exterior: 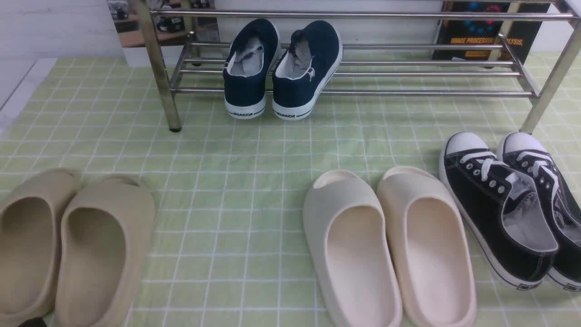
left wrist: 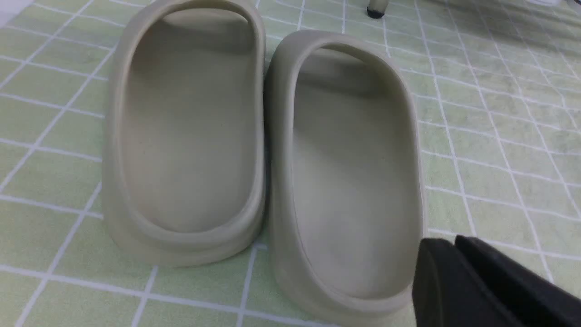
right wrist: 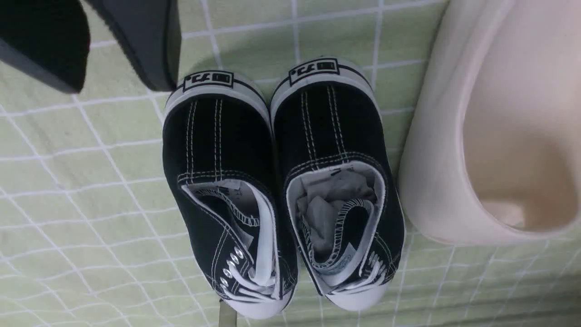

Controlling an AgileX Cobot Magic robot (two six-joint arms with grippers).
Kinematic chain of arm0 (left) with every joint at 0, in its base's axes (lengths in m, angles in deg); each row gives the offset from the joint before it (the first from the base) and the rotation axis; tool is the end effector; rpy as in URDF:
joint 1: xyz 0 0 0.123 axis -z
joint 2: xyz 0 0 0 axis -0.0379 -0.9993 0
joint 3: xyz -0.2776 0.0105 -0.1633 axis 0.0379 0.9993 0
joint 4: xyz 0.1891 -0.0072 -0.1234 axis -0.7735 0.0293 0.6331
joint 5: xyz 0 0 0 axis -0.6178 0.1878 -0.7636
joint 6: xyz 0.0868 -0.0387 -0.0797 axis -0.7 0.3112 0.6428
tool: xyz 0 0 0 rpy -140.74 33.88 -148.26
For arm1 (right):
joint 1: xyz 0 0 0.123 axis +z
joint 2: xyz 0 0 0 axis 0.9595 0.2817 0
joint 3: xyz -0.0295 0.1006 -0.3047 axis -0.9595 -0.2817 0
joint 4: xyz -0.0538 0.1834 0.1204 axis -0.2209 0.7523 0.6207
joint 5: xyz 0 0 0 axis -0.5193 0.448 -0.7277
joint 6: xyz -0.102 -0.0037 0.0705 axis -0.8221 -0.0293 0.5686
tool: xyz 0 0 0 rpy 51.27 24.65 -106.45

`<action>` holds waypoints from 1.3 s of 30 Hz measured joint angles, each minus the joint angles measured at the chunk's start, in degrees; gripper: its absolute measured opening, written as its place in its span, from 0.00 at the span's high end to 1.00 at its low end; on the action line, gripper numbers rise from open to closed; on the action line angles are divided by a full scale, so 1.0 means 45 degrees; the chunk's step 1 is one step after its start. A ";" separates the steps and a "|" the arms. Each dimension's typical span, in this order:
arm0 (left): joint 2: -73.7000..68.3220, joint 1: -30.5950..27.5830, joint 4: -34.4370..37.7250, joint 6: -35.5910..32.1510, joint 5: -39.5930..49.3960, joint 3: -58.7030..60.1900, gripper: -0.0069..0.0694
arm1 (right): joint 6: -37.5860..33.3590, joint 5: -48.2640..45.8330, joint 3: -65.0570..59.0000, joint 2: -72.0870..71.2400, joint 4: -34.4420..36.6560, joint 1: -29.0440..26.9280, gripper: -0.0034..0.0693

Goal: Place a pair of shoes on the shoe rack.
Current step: Use the right arm to grab the shoe closest to it

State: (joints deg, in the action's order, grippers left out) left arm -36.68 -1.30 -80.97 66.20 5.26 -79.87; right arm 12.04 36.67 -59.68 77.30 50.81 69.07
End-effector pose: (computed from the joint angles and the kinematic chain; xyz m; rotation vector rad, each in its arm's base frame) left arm 0.0199 -0.0001 0.1589 -0.2272 1.8772 -0.1815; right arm 0.0183 -0.0156 0.1647 0.0439 1.8707 -0.2428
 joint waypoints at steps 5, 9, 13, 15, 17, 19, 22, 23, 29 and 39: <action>0.0000 0.0000 0.0000 0.0000 0.0000 0.0000 0.83 | 0.0000 0.0000 0.0000 0.0000 -0.0317 0.0000 0.61; 0.0000 0.0000 0.0000 0.0000 0.0000 0.0000 0.83 | 0.0000 0.0000 0.0000 0.0000 -0.0382 0.0000 0.61; 0.0000 0.0000 0.0000 0.0000 0.0000 0.0000 0.83 | 0.0000 0.0000 0.0000 0.0000 -0.0378 0.0000 0.61; 0.0000 0.0000 0.0000 0.0000 0.0000 0.0000 0.83 | 0.0000 0.0000 0.0000 0.0000 -0.0378 0.0000 0.61; 0.0000 0.0000 0.0000 0.0000 0.0000 0.0000 0.83 | 0.0000 0.0000 0.0000 0.0000 -0.0420 0.0000 0.61; 0.0000 0.0000 0.0000 0.0000 0.0000 0.0000 0.83 | 0.0000 0.0000 -0.0011 0.0000 -0.0463 0.0000 0.61; 0.0000 0.0000 0.0000 0.0000 0.0000 0.0000 0.82 | 0.0041 0.0097 -0.0023 0.0000 -0.0488 0.0000 0.61; 0.0000 0.0000 0.0000 0.0000 0.0000 0.0000 0.82 | 0.0056 0.0150 -0.0035 0.0000 -0.0501 0.0000 0.61; 0.0000 0.0000 0.0000 0.0000 0.0000 0.0000 0.81 | 0.0103 0.0459 -0.0084 0.0000 -0.0501 0.0000 0.61; 0.0000 0.0000 0.0000 0.0000 0.0000 0.0000 0.80 | 0.0238 0.0499 -0.0088 0.0000 -0.0426 0.0000 0.61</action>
State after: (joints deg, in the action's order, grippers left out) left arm -36.68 -1.30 -80.97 66.20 5.26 -79.87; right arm 13.12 38.91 -60.08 77.30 48.89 69.07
